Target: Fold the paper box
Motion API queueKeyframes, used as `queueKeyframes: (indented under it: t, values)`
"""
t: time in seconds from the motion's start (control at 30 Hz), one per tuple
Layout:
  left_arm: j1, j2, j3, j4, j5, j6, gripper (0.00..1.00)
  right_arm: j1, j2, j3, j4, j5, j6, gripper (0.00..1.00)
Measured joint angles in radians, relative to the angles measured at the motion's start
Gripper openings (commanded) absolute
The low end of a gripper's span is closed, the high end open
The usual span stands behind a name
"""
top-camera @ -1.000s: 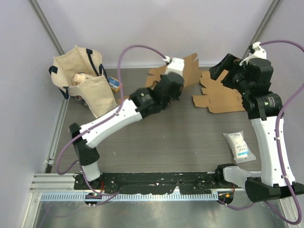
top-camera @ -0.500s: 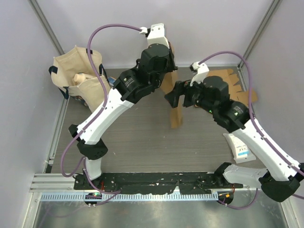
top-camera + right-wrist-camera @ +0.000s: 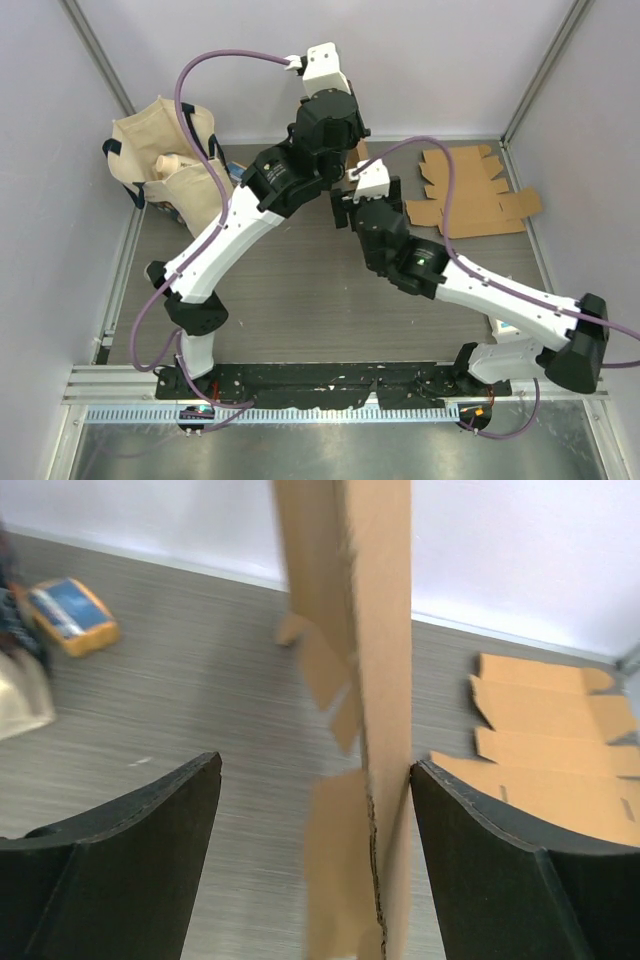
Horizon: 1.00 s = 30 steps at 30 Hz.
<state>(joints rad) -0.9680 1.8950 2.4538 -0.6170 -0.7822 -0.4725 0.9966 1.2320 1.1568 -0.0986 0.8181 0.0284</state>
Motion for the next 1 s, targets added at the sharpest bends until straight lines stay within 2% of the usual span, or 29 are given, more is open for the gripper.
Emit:
queueKeyframes:
  t: [0.07,0.17,0.2,0.27,0.3,0.37,0.4,0.47,0.57,0.7,0.83,0.87,1.0]
  values:
    - [0.0,0.0,-0.001,0.0,-0.008,-0.004,0.0,0.014,0.05,-0.018,0.045,0.093,-0.047,0.74]
    - [0.0,-0.003,-0.001,0.0,-0.018,-0.009,0.0,0.023,0.088,-0.026,0.096,0.198,-0.135,0.51]
    - [0.0,-0.006,-0.003,0.001,-0.02,-0.009,0.08,0.023,0.088,-0.026,0.112,0.221,-0.167,0.41]
    - [0.0,-0.02,-0.019,0.005,-0.023,-0.006,0.22,0.023,0.078,-0.026,0.149,0.252,-0.218,0.33]
    - [0.0,-0.034,-0.042,0.014,-0.023,-0.001,0.35,0.023,0.068,-0.026,0.16,0.259,-0.241,0.2]
    - [0.0,-0.083,-0.114,0.034,-0.016,0.022,0.48,0.022,0.037,-0.024,0.156,0.249,-0.275,0.08]
    - [0.0,-0.113,-0.159,0.056,-0.003,0.042,0.62,0.021,0.021,-0.019,0.139,0.234,-0.285,0.02]
    - [-0.002,-0.184,-0.261,0.093,0.023,0.097,0.78,0.021,-0.011,0.008,0.066,0.195,-0.291,0.02]
    - [-0.013,-0.292,-0.379,0.138,0.059,0.186,0.91,0.017,-0.035,0.071,-0.069,0.129,-0.277,0.02]
    - [-0.029,-0.474,-0.524,0.198,0.186,0.276,0.93,0.01,-0.045,0.206,-0.288,-0.012,-0.223,0.02]
    - [-0.037,-0.717,-0.697,0.278,0.357,0.327,0.94,0.003,-0.048,0.403,-0.525,-0.206,-0.141,0.02]
    - [-0.038,-0.785,-0.729,0.301,0.393,0.332,0.97,0.003,-0.048,0.473,-0.591,-0.269,-0.106,0.02]
    - [-0.038,-0.95,-0.776,0.357,0.478,0.339,1.0,0.002,-0.069,0.626,-0.739,-0.433,0.006,0.02]
